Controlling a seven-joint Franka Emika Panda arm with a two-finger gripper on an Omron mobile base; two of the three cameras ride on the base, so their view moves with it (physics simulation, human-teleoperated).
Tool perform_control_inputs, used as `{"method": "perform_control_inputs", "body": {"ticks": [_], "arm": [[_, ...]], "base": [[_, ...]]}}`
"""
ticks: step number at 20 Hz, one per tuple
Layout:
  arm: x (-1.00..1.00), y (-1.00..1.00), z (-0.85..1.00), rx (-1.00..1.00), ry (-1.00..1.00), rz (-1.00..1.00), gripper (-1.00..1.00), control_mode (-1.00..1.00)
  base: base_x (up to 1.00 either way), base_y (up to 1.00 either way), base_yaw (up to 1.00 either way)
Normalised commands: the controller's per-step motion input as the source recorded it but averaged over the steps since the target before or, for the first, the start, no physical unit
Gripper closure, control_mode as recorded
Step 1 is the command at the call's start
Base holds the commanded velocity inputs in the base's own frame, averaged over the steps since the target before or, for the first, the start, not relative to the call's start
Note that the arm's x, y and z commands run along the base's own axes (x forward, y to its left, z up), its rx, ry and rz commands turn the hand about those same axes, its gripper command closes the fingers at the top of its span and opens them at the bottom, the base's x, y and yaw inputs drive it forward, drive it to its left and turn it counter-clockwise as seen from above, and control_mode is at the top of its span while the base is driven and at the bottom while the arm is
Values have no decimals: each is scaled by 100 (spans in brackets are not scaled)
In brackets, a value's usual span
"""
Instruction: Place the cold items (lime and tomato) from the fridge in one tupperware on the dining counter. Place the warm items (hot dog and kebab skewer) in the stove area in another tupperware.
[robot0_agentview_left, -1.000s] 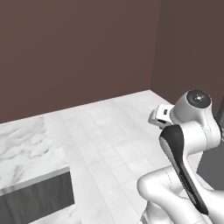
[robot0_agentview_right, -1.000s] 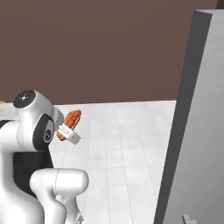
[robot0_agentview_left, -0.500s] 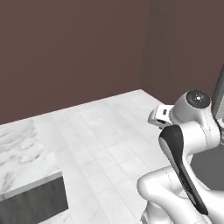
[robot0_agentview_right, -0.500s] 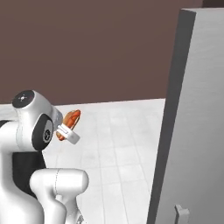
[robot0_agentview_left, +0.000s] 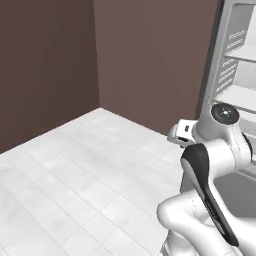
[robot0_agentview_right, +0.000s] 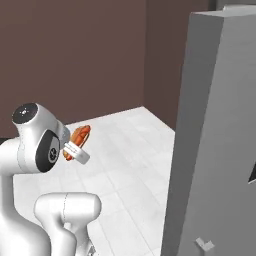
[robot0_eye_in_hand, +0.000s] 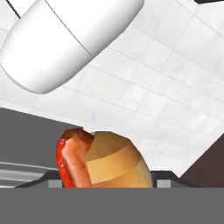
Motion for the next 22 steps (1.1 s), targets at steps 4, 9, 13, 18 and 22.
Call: {"method": "perform_control_inputs", "body": {"ticks": [4,9,13,18,22], "arm": [[0,0,0,0,0,0,100,100],[0,0,0,0,0,0,100,100],[0,0,0,0,0,0,100,100],[0,0,0,0,0,0,100,100],[0,0,0,0,0,0,100,100]], "base": [[100,83,-26],[100,82,7],[100,61,29],[100,39,41],[100,31,47]]}}
